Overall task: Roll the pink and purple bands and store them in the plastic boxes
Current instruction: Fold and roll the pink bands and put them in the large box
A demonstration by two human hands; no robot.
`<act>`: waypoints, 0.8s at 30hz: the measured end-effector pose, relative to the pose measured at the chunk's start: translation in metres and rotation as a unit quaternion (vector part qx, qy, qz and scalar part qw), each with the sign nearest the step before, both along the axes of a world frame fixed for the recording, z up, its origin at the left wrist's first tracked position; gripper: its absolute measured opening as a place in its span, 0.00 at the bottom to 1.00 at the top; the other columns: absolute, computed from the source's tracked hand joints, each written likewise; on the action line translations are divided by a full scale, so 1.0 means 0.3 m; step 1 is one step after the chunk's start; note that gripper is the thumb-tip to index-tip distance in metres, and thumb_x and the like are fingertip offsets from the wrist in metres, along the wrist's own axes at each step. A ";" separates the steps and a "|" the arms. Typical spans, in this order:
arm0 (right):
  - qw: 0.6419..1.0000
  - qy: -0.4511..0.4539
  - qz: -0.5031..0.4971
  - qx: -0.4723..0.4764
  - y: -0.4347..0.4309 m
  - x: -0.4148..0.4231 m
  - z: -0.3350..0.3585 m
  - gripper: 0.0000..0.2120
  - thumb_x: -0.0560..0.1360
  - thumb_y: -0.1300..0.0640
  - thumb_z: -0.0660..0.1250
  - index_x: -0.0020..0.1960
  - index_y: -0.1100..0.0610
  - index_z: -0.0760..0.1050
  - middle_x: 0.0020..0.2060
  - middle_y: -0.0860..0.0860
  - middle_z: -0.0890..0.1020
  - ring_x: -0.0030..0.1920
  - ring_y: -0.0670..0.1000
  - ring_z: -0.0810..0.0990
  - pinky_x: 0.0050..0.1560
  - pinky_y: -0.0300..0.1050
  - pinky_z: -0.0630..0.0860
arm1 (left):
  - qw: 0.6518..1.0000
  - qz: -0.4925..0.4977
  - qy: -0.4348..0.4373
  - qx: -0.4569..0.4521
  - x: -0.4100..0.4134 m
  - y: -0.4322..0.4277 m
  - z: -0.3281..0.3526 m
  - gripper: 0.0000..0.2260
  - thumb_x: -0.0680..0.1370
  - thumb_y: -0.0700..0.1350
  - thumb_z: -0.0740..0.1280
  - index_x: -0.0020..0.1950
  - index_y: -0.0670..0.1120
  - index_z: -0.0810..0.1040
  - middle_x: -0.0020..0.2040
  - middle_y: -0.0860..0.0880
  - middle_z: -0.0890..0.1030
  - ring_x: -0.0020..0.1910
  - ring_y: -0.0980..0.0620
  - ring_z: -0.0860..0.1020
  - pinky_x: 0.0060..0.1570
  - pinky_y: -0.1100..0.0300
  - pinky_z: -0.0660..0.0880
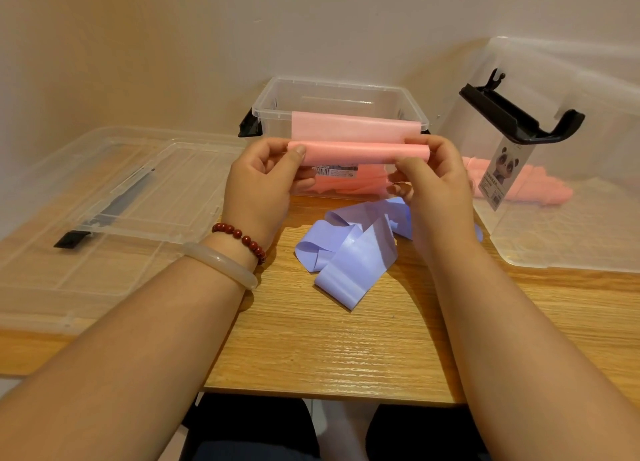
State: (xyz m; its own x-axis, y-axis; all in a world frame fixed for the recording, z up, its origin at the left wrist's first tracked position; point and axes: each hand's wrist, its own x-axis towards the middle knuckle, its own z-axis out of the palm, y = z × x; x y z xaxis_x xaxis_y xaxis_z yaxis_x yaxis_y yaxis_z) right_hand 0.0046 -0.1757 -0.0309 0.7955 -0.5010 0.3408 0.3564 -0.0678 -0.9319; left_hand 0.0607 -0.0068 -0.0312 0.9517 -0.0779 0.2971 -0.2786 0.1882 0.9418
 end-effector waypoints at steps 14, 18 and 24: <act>0.999 -0.027 -0.038 0.014 0.008 0.001 0.000 0.06 0.78 0.62 0.68 0.47 0.53 0.73 0.41 0.52 0.81 0.40 0.49 0.83 0.38 0.38 0.77 | 1.000 0.017 -0.010 -0.023 0.008 -0.003 -0.003 0.06 0.78 0.37 0.67 0.50 0.48 0.77 0.41 0.49 0.78 0.39 0.58 0.81 0.42 0.63 0.79; 0.997 -0.037 -0.047 0.040 0.009 -0.001 0.004 0.09 0.77 0.64 0.69 0.51 0.52 0.72 0.39 0.54 0.81 0.36 0.51 0.82 0.37 0.42 0.78 | 0.999 -0.008 -0.013 -0.030 0.001 -0.003 -0.003 0.04 0.79 0.38 0.66 0.52 0.45 0.78 0.46 0.48 0.80 0.44 0.54 0.82 0.44 0.63 0.79; 0.997 -0.030 -0.046 0.045 0.011 -0.003 0.007 0.04 0.76 0.59 0.71 0.49 0.54 0.77 0.42 0.55 0.82 0.37 0.52 0.83 0.38 0.42 0.79 | 1.000 0.020 -0.019 -0.006 0.004 -0.001 -0.009 0.04 0.79 0.38 0.66 0.49 0.45 0.79 0.41 0.48 0.81 0.38 0.57 0.81 0.42 0.64 0.78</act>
State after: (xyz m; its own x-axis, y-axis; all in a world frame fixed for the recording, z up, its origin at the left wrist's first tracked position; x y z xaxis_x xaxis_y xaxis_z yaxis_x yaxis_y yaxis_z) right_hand 0.0037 -0.1725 -0.0289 0.7244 -0.6022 0.3356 0.4070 -0.0193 -0.9132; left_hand 0.0619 -0.0072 -0.0339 0.9420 -0.0364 0.3335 -0.3214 0.1878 0.9282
